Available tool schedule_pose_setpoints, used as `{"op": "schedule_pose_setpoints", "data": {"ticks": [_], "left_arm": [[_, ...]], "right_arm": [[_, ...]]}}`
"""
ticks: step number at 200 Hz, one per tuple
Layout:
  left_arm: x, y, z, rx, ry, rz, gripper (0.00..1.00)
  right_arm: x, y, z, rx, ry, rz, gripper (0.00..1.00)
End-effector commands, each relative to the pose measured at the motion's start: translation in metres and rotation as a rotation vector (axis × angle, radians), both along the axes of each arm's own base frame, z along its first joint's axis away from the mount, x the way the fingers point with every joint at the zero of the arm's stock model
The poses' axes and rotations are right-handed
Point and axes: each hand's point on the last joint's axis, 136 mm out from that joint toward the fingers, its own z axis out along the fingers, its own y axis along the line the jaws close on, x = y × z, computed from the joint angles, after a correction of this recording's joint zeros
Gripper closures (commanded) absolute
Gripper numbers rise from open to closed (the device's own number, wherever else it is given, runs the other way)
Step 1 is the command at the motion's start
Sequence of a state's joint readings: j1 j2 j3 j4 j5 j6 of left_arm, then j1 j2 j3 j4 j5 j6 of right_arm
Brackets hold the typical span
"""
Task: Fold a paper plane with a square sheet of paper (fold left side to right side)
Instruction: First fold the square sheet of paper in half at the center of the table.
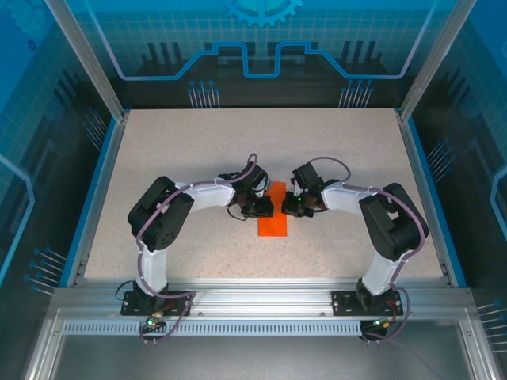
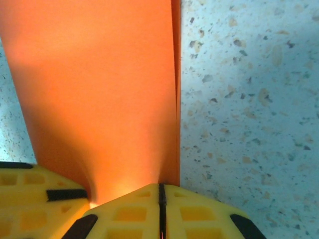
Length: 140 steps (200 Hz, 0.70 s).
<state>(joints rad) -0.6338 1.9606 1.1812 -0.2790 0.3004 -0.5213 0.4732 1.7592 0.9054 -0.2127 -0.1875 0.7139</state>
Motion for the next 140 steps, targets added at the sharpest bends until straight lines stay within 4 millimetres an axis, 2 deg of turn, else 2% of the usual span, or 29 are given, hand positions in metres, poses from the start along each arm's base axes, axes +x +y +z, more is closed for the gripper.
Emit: {"op": "schedule_pose_setpoints", "data": {"ticks": [1,71,140], "left_arm": [[0.000,0.011,-0.011,0.026,0.006,0.016,0.84],[-0.002,0.029,-0.016,0.021,0.023,0.056,0.84],[-0.003,0.040,-0.013,-0.075,0.063,0.111,0.83]], "right_arm": [[-0.047,-0.031,-0.046,-0.178,0.188,0.017,0.91],[-0.053,-0.039,-0.053,-0.212,0.218,0.023,0.91],[-0.054,-0.043,-0.055,-0.226,0.225,0.022,0.92]]}}
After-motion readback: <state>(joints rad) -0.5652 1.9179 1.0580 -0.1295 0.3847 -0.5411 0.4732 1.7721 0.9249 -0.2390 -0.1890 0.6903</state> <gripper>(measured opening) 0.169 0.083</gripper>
